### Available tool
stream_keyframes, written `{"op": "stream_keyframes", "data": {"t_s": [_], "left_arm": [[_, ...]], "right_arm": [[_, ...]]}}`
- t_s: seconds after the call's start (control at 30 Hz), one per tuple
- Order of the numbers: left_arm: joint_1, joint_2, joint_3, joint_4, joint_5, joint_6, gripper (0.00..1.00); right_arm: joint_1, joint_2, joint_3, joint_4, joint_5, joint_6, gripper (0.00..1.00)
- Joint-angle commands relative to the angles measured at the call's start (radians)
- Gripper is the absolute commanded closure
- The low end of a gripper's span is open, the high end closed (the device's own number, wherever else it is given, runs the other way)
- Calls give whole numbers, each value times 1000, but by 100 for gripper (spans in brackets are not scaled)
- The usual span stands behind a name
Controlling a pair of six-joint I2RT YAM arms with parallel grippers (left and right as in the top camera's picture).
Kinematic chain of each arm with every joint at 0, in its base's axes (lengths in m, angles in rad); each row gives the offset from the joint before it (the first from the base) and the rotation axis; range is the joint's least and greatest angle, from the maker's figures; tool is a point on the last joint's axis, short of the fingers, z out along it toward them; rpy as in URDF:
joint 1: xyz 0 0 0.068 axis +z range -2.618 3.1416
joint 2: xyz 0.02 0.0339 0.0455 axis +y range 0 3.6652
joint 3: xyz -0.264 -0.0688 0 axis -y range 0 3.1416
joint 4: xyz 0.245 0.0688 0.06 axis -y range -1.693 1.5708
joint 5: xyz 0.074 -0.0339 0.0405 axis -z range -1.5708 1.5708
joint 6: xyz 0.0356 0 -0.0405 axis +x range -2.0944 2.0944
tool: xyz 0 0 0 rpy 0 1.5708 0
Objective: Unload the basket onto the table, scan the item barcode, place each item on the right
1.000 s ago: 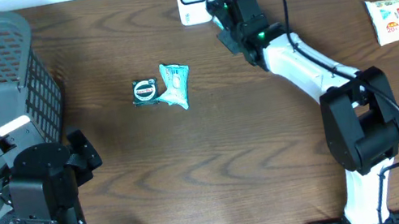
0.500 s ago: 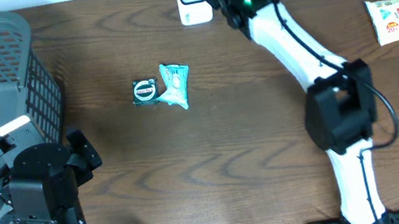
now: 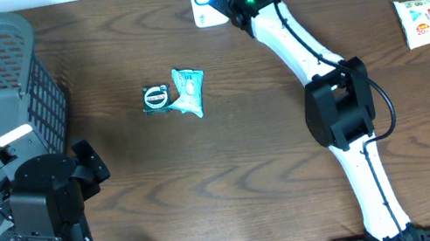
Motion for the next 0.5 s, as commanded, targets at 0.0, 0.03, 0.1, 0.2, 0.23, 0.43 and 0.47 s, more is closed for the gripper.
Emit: {"op": "stream_keyframes", "data": {"t_s": [0.0, 0.03, 0.1, 0.2, 0.23, 0.43, 0.47], "left_arm": [[2, 0, 10, -2, -9, -2, 2], [2, 0, 10, -2, -9, -2, 2], [2, 0, 10, -2, -8, -2, 2], [2, 0, 10, -2, -9, -2, 2], [2, 0, 10, -2, -9, -2, 2], [2, 0, 10, -2, -8, -2, 2], [2, 0, 10, -2, -9, -2, 2]], "right_arm": [[15, -7, 40, 4, 20, -41, 99], [19, -7, 44, 9, 20, -63, 99], [29, -7, 56, 27, 48, -109, 99], [48, -7, 61, 76, 107, -212, 99], [53, -7, 61, 82, 109, -259, 99], [64, -6, 60, 82, 55, -336, 99], [64, -6, 60, 83, 51, -328, 99]]}}
